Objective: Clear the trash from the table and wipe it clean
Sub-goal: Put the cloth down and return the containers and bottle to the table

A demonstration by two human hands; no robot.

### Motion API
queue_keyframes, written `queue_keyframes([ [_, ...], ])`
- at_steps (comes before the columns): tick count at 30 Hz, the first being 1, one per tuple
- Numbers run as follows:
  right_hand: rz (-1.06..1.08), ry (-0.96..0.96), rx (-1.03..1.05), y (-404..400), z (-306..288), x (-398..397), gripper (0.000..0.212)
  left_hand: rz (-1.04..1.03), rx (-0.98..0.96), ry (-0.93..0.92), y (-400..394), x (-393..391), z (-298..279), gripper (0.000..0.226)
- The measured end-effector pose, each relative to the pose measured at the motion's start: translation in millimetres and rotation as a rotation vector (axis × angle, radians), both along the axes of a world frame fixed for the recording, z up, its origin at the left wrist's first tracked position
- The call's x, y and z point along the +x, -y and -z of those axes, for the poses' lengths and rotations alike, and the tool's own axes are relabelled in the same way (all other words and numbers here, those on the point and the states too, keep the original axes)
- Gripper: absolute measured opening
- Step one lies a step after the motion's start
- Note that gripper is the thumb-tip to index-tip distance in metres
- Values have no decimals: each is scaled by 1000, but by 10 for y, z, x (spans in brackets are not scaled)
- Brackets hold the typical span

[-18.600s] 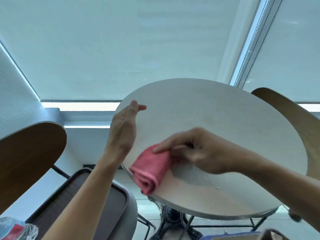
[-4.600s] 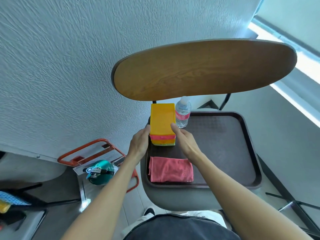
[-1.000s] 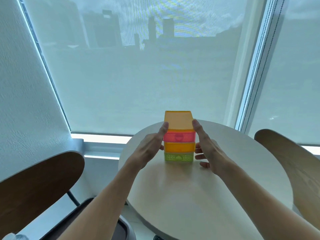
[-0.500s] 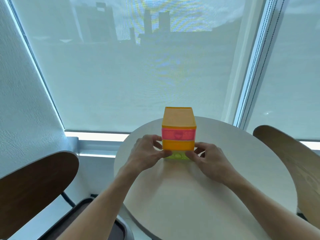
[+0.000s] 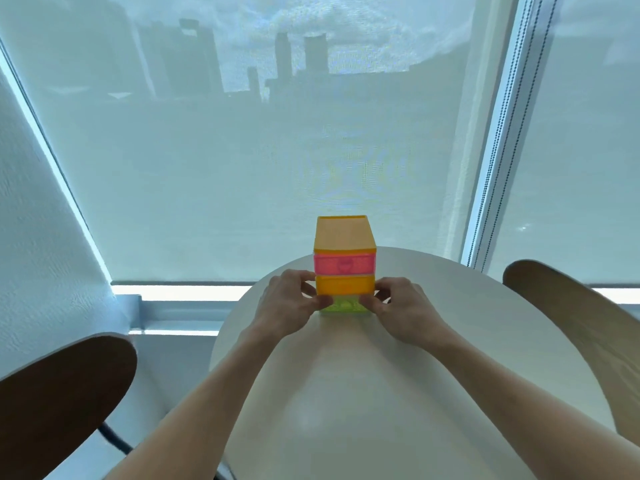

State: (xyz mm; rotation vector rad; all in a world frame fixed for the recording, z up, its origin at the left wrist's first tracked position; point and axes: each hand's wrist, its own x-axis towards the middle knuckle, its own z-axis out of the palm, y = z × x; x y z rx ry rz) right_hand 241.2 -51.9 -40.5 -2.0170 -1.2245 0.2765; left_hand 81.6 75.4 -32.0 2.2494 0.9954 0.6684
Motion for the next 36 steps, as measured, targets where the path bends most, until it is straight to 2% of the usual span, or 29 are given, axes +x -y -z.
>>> queue_keyframes([
  [8,26,-70,15,-344,-4,243,27,23,11,-13,-322,264,-43,24],
  [15,34,-37,-11,-545,16,468,28,25,9,0,-512,473,-22,27],
  [36,22,-76,-51,-691,-13,626,26,-50,-39,45,-552,633,20,29],
])
